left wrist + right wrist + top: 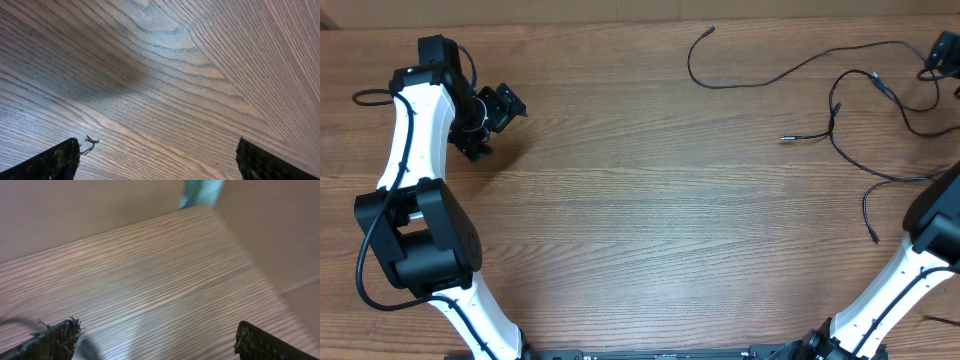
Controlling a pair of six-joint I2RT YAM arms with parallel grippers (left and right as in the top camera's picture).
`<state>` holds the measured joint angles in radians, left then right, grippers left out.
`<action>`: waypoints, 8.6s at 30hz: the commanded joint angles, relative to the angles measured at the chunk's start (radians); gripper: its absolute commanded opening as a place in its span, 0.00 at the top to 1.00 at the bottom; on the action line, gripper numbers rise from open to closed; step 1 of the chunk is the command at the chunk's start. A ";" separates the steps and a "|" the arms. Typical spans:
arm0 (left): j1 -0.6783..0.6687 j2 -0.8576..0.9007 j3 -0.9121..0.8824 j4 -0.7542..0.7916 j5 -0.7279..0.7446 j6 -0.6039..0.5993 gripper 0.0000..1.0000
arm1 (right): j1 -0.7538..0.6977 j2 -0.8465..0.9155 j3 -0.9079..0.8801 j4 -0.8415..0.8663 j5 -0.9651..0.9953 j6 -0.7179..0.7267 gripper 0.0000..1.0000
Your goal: Untangle cables
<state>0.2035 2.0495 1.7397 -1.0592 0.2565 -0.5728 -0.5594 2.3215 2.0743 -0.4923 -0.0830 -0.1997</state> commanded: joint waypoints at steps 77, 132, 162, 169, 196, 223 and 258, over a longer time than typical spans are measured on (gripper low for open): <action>-0.001 -0.009 -0.005 -0.003 -0.005 0.012 0.01 | 0.379 -0.545 0.020 -0.916 -0.095 -0.007 0.00; -0.396 -1.166 -0.988 1.107 -0.441 -0.216 0.00 | 0.379 -0.545 0.020 -0.916 -0.095 -0.007 0.00; -0.190 -1.963 -1.735 1.189 -0.399 0.042 0.00 | 0.379 -0.545 0.020 -0.916 -0.095 -0.007 0.00; -0.191 -2.042 -1.734 0.991 -0.365 0.075 0.00 | 0.379 -0.545 0.020 -0.916 -0.095 -0.007 0.00; -0.191 -2.045 -1.734 0.980 -0.245 0.394 0.01 | 0.379 -0.545 0.020 -0.916 -0.095 -0.007 0.00; -0.191 -2.045 -1.734 0.981 -0.245 0.359 0.00 | 0.379 -0.545 0.020 -0.916 -0.095 -0.007 0.00; -0.191 -2.045 -1.734 0.981 -0.245 0.359 0.00 | 0.379 -0.579 0.020 -0.916 -0.095 -0.007 0.00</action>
<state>0.0074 0.0166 0.0086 -0.0784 -0.0029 -0.2253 -0.1810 1.7775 2.0830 -1.4132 -0.1761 -0.2062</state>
